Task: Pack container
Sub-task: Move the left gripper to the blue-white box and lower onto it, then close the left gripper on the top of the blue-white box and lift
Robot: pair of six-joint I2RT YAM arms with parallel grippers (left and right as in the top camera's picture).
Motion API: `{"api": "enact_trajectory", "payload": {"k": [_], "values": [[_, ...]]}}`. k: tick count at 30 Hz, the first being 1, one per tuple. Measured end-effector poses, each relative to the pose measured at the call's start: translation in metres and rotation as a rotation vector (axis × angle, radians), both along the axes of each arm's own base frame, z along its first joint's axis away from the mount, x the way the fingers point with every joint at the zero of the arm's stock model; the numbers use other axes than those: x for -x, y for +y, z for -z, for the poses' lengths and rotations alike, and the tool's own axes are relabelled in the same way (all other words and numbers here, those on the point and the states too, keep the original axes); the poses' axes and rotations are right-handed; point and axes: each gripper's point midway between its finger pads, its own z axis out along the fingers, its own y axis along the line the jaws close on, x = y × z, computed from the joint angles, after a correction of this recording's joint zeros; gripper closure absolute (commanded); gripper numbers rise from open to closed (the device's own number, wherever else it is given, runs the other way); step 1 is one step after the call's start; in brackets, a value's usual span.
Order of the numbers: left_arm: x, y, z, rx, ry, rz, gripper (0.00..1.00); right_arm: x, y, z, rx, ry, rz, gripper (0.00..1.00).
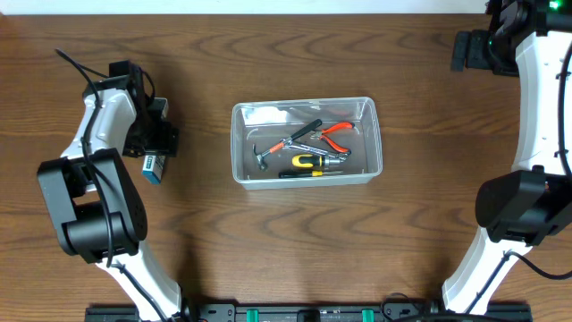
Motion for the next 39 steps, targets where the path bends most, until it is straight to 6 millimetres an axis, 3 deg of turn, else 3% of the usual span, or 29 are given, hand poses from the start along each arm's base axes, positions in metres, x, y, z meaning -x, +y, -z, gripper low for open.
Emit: {"api": "enact_trajectory", "payload": {"k": [23, 28, 36, 39], "values": [[-0.0038, -0.0016, 0.0039, 0.017, -0.023, 0.001, 0.34, 0.0, 0.0, 0.0, 0.0, 0.0, 0.0, 0.01], [-0.0037, -0.0017, 0.004, 0.018, -0.023, -0.002, 0.51, 0.0001, 0.0, 0.0, 0.0, 0.0, 0.0, 0.01], [-0.0035, -0.0017, 0.004, 0.018, -0.022, 0.001, 0.55, 0.0001, 0.0, 0.0, 0.0, 0.0, 0.0, 0.01], [-0.0035, -0.0017, 0.004, 0.018, -0.022, 0.001, 0.61, 0.0, 0.0, 0.0, 0.0, 0.0, 0.0, 0.01]]}}
